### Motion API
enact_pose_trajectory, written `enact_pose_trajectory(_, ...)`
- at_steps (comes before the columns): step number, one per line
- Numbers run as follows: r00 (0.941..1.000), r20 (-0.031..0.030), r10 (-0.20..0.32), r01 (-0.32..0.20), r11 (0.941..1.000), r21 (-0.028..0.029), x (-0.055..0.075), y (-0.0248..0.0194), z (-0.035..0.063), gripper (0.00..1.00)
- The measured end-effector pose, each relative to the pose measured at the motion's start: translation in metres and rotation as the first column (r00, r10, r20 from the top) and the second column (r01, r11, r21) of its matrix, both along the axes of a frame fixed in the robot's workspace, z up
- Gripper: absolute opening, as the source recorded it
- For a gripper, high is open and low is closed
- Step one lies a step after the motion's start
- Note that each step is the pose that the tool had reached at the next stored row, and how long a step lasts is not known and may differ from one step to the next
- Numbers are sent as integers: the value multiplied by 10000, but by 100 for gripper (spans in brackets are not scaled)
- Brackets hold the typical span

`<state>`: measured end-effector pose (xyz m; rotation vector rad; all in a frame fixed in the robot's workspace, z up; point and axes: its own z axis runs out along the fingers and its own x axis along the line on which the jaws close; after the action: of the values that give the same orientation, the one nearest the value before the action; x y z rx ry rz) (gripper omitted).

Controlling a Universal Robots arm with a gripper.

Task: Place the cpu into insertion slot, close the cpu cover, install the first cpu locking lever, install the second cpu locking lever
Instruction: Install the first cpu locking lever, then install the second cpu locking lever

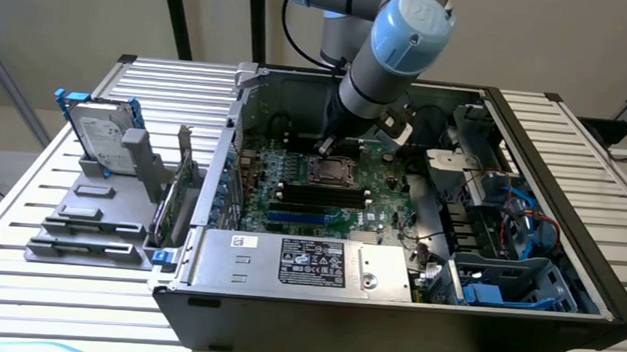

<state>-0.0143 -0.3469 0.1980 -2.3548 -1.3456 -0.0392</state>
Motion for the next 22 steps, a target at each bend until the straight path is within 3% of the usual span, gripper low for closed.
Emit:
enact_pose_trajectory(4,10000,0,-1,1,10000,42,0,0,0,11)
enact_pose_trajectory(14,10000,0,0,0,10000,70,0,-1,0,11)
enact_pose_trajectory(16,10000,-1,1,-1,10000,70,0,-28,5,11)
enact_pose_trajectory(22,10000,-3,0,0,10000,70,-2,-186,66,11)
